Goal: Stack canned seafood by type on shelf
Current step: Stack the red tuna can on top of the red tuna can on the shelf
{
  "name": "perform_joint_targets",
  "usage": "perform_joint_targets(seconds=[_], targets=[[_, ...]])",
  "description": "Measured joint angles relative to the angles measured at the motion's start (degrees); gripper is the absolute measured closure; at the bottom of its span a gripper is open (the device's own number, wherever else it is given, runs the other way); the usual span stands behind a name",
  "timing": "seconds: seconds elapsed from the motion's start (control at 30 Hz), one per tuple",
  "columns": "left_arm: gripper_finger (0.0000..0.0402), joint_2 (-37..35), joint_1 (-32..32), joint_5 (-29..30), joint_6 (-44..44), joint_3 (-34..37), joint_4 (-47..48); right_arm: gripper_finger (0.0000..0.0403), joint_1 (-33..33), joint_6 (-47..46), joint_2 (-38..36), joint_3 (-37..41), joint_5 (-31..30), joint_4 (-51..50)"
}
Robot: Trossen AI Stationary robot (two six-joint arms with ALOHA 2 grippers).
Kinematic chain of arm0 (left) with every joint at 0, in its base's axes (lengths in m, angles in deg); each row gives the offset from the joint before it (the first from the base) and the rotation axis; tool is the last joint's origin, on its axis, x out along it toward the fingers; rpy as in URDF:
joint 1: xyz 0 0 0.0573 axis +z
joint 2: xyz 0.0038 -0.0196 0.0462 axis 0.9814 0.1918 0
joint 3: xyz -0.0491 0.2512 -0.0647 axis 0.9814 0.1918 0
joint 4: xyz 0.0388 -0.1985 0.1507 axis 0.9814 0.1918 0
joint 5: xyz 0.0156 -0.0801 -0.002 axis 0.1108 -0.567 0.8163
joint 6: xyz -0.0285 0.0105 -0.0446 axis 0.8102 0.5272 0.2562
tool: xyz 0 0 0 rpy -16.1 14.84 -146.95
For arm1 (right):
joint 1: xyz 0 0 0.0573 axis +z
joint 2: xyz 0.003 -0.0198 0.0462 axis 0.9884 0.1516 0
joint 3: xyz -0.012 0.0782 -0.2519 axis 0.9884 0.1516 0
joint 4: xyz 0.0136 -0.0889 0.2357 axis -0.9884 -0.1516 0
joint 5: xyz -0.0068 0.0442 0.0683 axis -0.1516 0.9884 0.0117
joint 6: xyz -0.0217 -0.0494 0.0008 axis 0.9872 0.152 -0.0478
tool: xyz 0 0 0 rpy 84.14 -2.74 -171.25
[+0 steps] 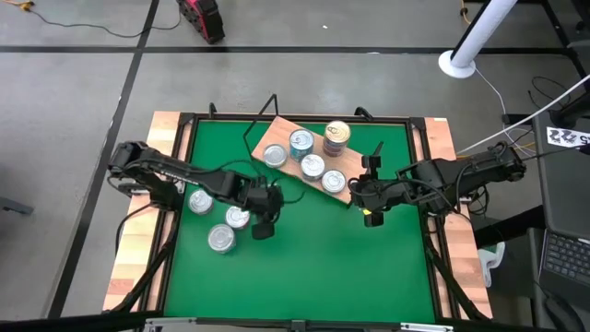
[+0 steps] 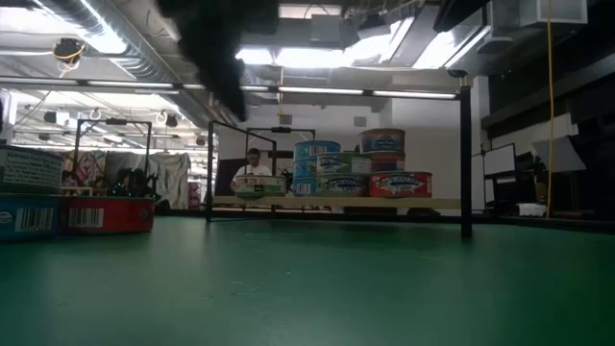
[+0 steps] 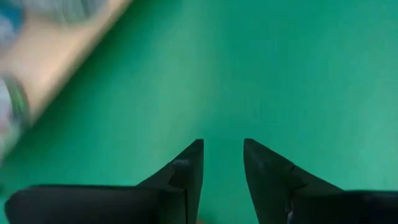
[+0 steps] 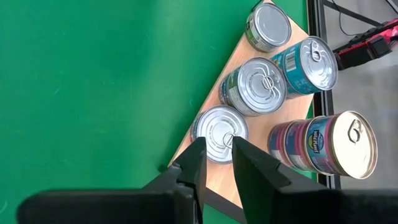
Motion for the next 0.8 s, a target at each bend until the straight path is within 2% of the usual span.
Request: perform_joint_targets(seconds=[0.23,0.47,0.63,0.8], targets=[[0.0293,0.4,-5.7,-0.1,14.1,3.9,4.0,0.0324,0.0,0.0,0.0,0.0,0.0,0.3],[0.0293,0.4,-8.7,0.0,27.8,7.8,6.4,0.0324,0.0,0.0,0.0,0.0,0.0,0.4],[0.0292,0.4,-9.3,0.0,32.9,10.7,7.2,0.0324,0.0,0.0,0.0,0.0,0.0,0.6],[0.0292,0.4,-9.0,0.1,33.8,13.3,6.7,0.0324,0.0,0.0,0.0,0.0,0.0,0.5]])
